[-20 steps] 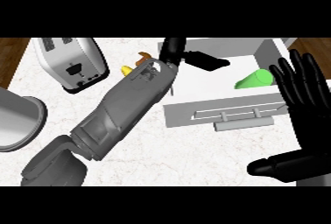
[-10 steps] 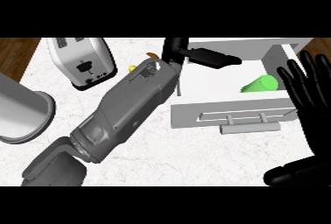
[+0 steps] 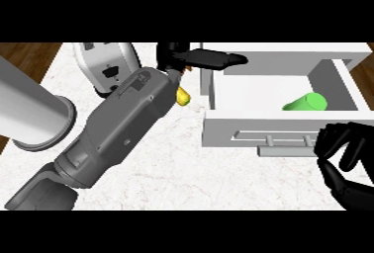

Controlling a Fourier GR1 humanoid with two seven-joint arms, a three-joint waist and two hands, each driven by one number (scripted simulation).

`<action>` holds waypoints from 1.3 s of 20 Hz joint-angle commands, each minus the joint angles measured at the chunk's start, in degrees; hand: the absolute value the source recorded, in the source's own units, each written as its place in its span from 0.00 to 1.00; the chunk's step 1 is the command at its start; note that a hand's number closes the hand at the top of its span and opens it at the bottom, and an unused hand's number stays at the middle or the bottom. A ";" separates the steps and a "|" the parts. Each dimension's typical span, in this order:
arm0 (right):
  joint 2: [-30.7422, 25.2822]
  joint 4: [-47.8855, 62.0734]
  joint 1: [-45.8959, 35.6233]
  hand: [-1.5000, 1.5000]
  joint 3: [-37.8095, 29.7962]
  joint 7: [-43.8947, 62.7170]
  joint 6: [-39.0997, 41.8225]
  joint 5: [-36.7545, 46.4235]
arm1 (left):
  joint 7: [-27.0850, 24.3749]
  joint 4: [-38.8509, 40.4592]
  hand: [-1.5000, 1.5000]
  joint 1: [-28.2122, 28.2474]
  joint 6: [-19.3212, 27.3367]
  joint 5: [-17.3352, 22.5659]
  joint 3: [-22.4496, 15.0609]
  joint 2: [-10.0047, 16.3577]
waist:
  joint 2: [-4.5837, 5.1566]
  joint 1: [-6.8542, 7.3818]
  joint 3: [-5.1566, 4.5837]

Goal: Pick up the cup, place it into the drawer and close the drawer

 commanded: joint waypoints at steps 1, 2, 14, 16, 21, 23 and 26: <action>-3.39 1.25 -0.92 1.00 -0.91 -0.84 2.68 2.67 | 1.01 -6.81 0.00 7.27 -0.10 0.47 1.49 4.35 | -0.05 0.99 -0.01; -3.04 -0.73 3.91 1.00 -0.07 -1.68 4.10 3.36 | 3.92 -9.59 0.00 6.47 1.09 0.71 2.33 6.86 | -0.22 0.70 0.01; -2.33 6.44 1.17 1.00 5.41 -4.83 0.90 21.21 | 7.14 -39.48 0.00 36.49 -0.91 1.09 3.46 20.13 | 0.17 0.96 0.02; -3.95 11.38 -1.63 1.00 7.83 -8.11 1.51 26.70 | 6.31 -40.15 0.00 39.16 -3.87 2.32 5.13 22.13 | 0.36 1.72 0.02; -8.05 12.08 0.30 1.00 15.95 -14.45 -0.33 42.86 | 6.34 -43.24 0.00 43.69 -5.28 2.92 6.28 23.47 | 0.33 1.42 0.04; -8.91 15.23 -0.08 1.00 16.30 -16.53 -2.44 46.47 | 5.44 -43.78 0.00 47.48 -9.67 3.79 8.52 26.46 | 0.39 1.09 0.02; -5.86 21.14 -4.90 1.00 19.25 -15.29 -5.72 51.22 | 3.14 -46.54 0.00 53.79 -12.67 3.45 10.48 28.15 | 0.36 1.16 0.00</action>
